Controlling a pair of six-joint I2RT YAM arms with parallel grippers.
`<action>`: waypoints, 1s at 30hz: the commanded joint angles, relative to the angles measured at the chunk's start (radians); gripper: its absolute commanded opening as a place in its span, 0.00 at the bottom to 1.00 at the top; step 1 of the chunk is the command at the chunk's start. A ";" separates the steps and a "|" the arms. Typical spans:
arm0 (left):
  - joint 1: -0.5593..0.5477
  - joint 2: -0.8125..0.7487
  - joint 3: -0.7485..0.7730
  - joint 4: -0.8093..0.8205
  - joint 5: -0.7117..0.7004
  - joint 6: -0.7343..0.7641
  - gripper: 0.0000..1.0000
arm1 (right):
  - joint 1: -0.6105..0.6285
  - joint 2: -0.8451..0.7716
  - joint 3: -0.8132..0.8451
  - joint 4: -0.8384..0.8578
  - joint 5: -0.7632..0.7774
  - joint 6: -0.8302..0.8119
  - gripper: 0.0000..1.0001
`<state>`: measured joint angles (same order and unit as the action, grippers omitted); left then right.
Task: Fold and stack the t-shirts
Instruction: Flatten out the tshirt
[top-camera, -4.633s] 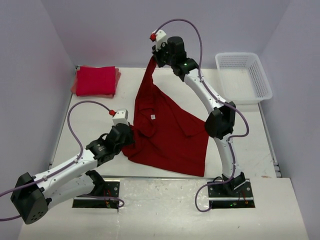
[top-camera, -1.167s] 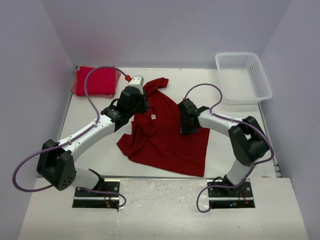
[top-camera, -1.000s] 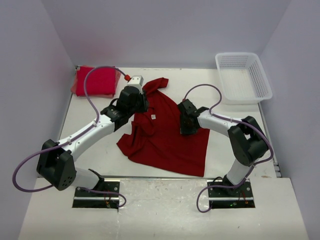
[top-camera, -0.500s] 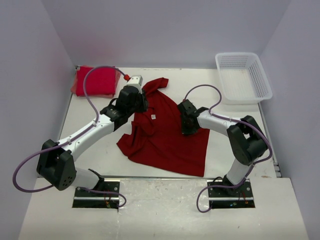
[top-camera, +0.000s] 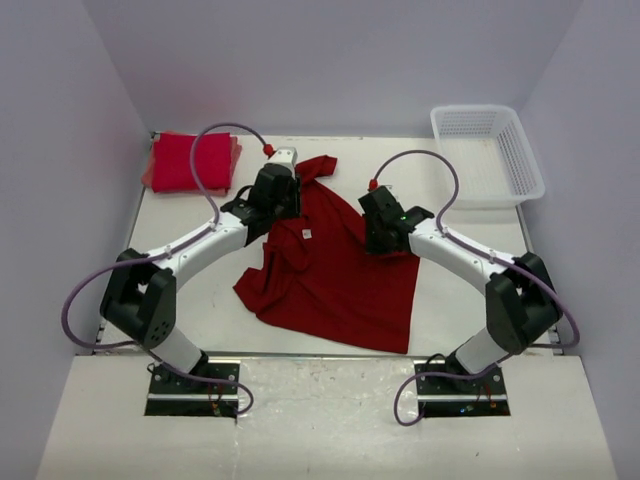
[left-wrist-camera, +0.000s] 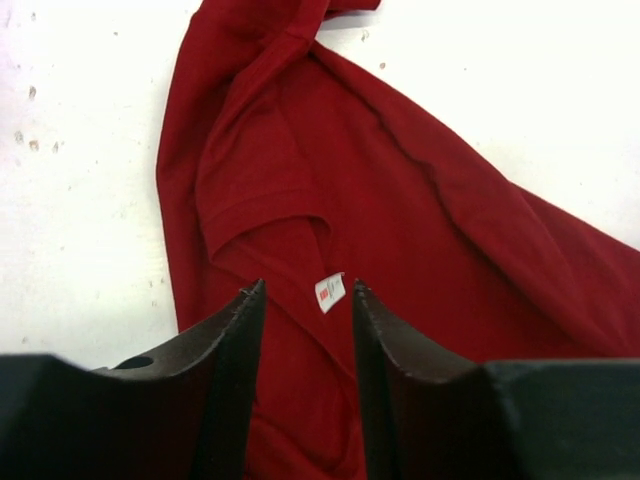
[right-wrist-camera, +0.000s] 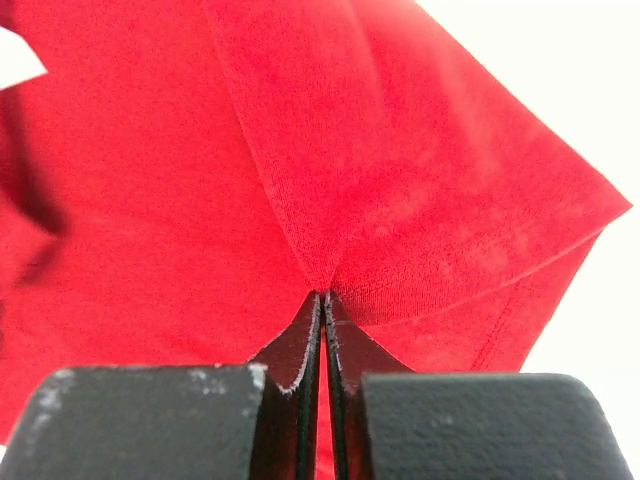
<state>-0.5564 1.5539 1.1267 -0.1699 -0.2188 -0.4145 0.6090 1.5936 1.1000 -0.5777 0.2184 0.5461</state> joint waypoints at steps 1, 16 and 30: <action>0.009 0.064 0.093 0.061 -0.039 0.075 0.43 | 0.008 -0.072 0.052 -0.030 0.032 -0.017 0.00; 0.013 0.553 0.591 0.023 -0.155 0.373 0.37 | 0.021 -0.225 -0.052 -0.007 -0.085 -0.015 0.00; 0.023 0.735 0.751 0.027 -0.237 0.499 0.29 | 0.021 -0.293 -0.085 -0.008 -0.125 -0.008 0.00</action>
<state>-0.5426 2.2784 1.8244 -0.1650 -0.4389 0.0452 0.6239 1.3384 1.0183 -0.5903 0.1089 0.5339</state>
